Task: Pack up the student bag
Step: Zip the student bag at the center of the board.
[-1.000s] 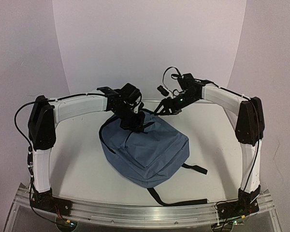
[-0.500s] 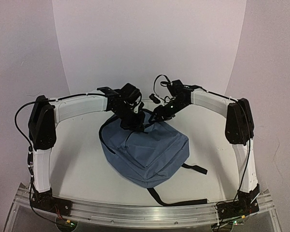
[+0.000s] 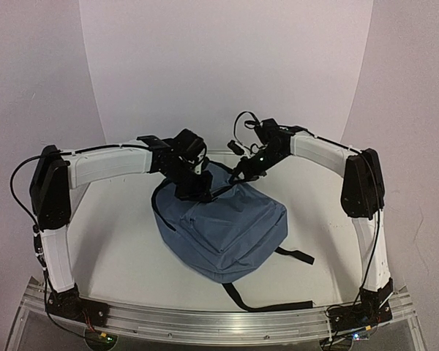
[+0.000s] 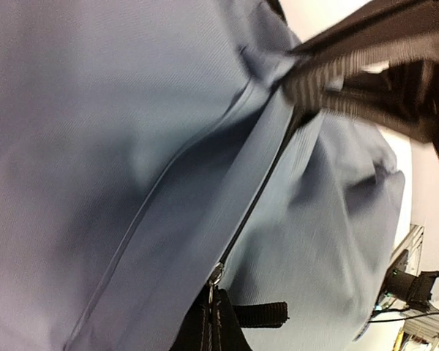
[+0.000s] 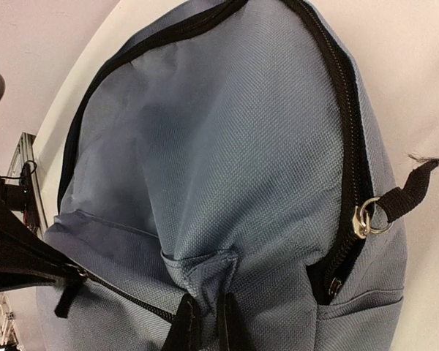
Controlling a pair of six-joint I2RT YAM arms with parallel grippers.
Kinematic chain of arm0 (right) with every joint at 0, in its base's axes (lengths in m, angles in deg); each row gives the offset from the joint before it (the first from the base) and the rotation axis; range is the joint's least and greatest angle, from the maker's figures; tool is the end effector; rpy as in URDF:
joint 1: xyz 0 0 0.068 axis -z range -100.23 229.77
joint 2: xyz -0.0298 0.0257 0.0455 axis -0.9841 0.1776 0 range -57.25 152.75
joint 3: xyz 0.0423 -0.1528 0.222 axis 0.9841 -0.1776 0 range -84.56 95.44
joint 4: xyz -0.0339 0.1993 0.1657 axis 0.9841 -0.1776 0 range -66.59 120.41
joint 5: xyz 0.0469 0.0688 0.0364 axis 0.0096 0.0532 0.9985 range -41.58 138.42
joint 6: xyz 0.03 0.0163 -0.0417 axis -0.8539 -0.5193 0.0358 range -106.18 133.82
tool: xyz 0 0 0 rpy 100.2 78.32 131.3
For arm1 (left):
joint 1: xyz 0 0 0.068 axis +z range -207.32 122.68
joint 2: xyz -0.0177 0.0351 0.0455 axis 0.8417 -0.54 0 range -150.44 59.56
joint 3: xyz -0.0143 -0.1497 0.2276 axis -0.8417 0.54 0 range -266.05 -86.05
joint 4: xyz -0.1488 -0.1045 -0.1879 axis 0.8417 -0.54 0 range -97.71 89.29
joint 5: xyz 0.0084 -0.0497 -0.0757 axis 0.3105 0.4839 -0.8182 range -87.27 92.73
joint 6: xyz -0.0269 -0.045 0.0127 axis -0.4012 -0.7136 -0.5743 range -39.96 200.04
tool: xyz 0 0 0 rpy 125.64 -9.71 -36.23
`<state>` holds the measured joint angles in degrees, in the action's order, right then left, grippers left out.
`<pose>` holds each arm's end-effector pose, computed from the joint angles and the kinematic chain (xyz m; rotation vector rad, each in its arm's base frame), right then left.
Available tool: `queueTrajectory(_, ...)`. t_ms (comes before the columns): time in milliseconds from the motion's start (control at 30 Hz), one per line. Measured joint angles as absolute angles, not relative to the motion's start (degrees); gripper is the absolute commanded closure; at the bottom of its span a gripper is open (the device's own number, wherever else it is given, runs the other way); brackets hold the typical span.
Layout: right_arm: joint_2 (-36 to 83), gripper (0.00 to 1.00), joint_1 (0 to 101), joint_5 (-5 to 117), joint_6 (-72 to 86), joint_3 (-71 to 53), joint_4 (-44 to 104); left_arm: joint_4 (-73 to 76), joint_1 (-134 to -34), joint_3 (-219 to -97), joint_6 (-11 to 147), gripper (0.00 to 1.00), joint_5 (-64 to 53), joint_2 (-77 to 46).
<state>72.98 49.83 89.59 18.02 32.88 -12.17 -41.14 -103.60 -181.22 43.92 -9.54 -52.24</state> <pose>0.4215 0.2697 0.2365 -1.0147 2.3062 1.0900 0.2911 -0.3154 0.2546 0.3306 2.7292 -0.7574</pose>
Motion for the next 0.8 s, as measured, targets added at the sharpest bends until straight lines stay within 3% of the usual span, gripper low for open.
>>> queueTrajectory(267, 73.6, 1.0, 52.6, 89.6, 18.1, 34.9, -13.4, -41.5, -103.5, -167.9, 39.9, 1.0, -10.1, -41.7)
queueTrajectory(467, 74.1, 1.0, 53.3, 91.1, 18.2, 35.2, -13.6, -32.9, -102.2, -157.4, 35.8, 1.0, -11.2, -37.0)
queueTrajectory(700, 74.1, 1.0, 53.4, 92.1, 18.1, 35.1, -13.7, -31.4, -101.7, -156.4, 33.8, 1.0, -11.4, -36.4)
queueTrajectory(800, 73.8, 0.99, 53.7, 93.0, 18.1, 33.4, -12.2, -32.3, -101.5, -157.2, 34.1, 0.81, -11.5, -36.5)
